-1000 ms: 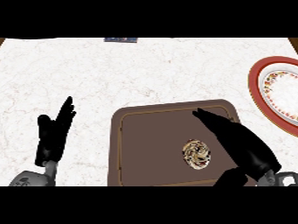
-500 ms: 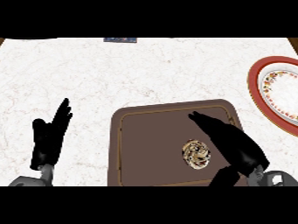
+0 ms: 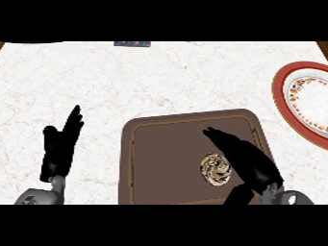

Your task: Pick the cupcake from the tray and place it in the plate

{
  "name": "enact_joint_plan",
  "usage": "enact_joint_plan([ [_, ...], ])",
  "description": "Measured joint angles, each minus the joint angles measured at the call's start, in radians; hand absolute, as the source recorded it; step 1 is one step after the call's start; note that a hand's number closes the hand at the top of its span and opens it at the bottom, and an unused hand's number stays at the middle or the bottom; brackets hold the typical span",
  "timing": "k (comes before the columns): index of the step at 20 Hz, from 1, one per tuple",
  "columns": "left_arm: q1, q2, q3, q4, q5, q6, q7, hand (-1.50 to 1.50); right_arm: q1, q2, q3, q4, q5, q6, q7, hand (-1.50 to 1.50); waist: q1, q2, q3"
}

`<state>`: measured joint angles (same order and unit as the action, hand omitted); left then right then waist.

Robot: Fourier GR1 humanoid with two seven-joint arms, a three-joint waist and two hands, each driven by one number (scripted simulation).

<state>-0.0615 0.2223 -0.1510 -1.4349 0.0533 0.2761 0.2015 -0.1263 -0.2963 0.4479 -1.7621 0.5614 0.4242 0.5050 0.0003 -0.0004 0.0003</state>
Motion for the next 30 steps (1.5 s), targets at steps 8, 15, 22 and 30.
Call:
enact_joint_plan([
  [8, 0.008, -0.014, 0.047, 0.005, -0.016, -0.045, -0.008, 0.0, -0.015, 0.031, -0.01, 0.069, 0.109, -0.017, -0.115, 1.5, 0.001, -0.001, -0.001],
  [15, 0.028, -0.032, 0.052, -0.038, -0.043, -0.06, 0.025, 0.0, -0.056, 0.04, -0.064, 0.129, 0.193, -0.058, -0.194, 1.5, 0.002, 0.0, 0.0],
  [22, 0.033, -0.038, 0.051, -0.046, -0.057, -0.065, 0.026, 0.0, -0.225, -0.022, -0.269, 0.392, 0.194, -0.151, -0.317, 1.5, 0.011, 0.003, 0.0],
  [30, 0.033, -0.049, 0.068, -0.018, -0.068, -0.062, -0.003, 0.0, -0.279, -0.07, -0.386, 0.351, 0.241, -0.299, -0.336, 1.5, 0.0, -0.001, 0.0],
])
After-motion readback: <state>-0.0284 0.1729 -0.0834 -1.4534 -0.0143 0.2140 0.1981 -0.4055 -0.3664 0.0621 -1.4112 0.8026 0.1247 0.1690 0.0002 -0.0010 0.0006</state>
